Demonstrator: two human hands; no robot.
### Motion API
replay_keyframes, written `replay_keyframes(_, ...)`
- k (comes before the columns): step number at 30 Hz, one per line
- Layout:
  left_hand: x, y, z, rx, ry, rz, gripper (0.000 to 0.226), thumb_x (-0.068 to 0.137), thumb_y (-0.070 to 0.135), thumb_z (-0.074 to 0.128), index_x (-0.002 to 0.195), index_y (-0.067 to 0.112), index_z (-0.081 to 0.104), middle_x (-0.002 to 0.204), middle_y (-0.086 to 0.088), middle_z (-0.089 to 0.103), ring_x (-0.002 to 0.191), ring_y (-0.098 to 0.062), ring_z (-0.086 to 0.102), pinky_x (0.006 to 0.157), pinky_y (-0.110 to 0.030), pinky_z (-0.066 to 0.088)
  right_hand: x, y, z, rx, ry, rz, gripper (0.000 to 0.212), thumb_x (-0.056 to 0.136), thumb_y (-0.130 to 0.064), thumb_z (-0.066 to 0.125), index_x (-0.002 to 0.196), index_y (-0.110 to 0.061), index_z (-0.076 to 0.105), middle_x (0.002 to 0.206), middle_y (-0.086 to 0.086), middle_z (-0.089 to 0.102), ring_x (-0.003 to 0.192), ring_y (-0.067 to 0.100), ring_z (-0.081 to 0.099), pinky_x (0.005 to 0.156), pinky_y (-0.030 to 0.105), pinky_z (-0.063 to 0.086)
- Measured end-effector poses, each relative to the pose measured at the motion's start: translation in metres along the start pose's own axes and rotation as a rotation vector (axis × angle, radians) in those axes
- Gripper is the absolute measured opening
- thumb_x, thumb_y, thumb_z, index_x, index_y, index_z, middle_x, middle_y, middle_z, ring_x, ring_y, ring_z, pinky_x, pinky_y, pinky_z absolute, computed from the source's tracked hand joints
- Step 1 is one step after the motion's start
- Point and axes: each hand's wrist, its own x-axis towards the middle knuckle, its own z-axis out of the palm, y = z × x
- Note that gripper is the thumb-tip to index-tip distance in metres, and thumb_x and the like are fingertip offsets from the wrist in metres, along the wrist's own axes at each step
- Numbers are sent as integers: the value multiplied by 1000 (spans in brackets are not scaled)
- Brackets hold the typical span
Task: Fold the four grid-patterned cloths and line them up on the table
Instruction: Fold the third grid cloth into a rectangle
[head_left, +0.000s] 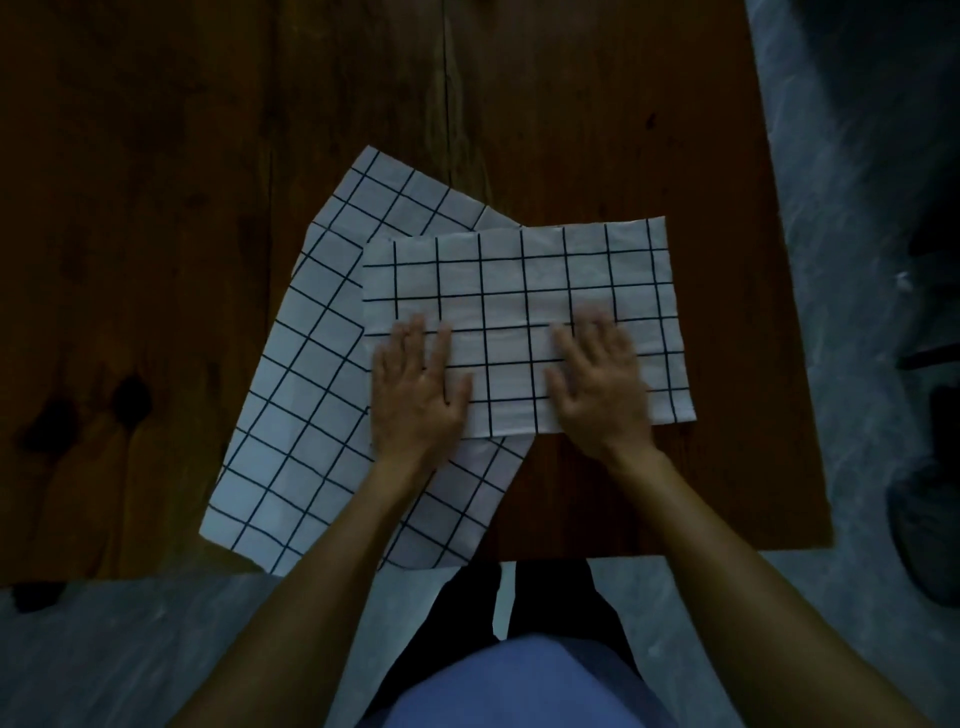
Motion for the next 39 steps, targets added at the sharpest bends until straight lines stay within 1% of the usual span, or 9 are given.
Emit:
replay_keyframes(3, -4, -15, -5, 17, 7, -26, 68, 94, 57, 21, 152, 28, 1, 159, -3, -15, 145, -17, -17, 118, -41, -6, -15, 45, -15, 30, 20, 150, 59, 98, -47, 24, 151, -24, 17, 161, 4, 2, 148, 18, -7, 120, 44, 4)
replay_keyframes(9, -8, -8, -13, -2, 42, -27, 71, 91, 58, 27, 152, 25, 11, 160, -7, -5, 146, -22, -10, 115, -49, -9, -19, 44, -17, -8, 84, 170, 59, 96, -44, 27, 150, -20, 19, 160, 8, 7, 148, 26, -1, 119, 47, -4)
replay_keyframes(15, -24, 25, -9, -13, 9, 388, 58, 86, 57, 45, 130, 19, 50, 147, -14, 39, 142, -28, 24, 114, -48, 15, -32, -12, -5, 129, 123, -30, 53, 98, -35, 36, 146, -14, 33, 157, 14, 17, 147, 25, 6, 119, 43, 8)
replay_keyframes(22, -25, 23, -9, -12, 169, 571, 19, 87, 31, 54, 88, 18, 68, 112, -12, 63, 118, -30, 51, 106, -47, 31, -45, -38, 7, 304, 120, 115, 52, 98, -36, 32, 144, -15, 36, 156, 13, 23, 147, 22, 7, 120, 39, 6)
replay_keyframes(27, -20, 24, -14, -10, 230, 585, 17, 91, 22, 54, 82, 14, 66, 93, -8, 64, 100, -27, 58, 102, -45, 35, -46, -37, 0, 392, 110, 103, 57, 94, -43, 36, 144, -16, 37, 156, 14, 23, 147, 24, 6, 119, 45, 9)
replay_keyframes(30, -17, 29, -20, -47, 258, 565, 19, 93, 23, 52, 84, 12, 64, 84, -6, 63, 86, -24, 59, 95, -40, 39, -47, -37, -4, 276, 84, -16, 60, 87, -44, 49, 139, -16, 43, 151, 14, 34, 145, 30, 19, 117, 50, 13)
replay_keyframes(32, -18, 34, -25, -55, 272, 561, 18, 94, 22, 51, 86, 12, 64, 81, -6, 64, 81, -22, 59, 89, -38, 42, -47, -40, -6, 199, 111, -38, 53, 82, -31, 62, 131, -14, 51, 139, 14, 48, 137, 33, 36, 114, 48, 22)
replay_keyframes(35, -19, 39, -31, -31, 244, 547, 19, 92, 23, 49, 90, 11, 64, 83, -7, 66, 78, -22, 61, 78, -35, 46, -43, -43, -13, 208, 230, 24, 25, 80, -10, 66, 105, -11, 66, 103, 10, 65, 103, 31, 59, 93, 43, 43)
replay_keyframes(39, -20, 44, -41, -43, 252, 479, 16, 89, 16, 50, 82, 9, 63, 73, -7, 65, 63, -23, 61, 62, -32, 48, -35, -43, -30, 216, 283, -10, 14, 83, -7, 66, 97, -10, 69, 89, 8, 69, 82, 24, 63, 75, 37, 50)
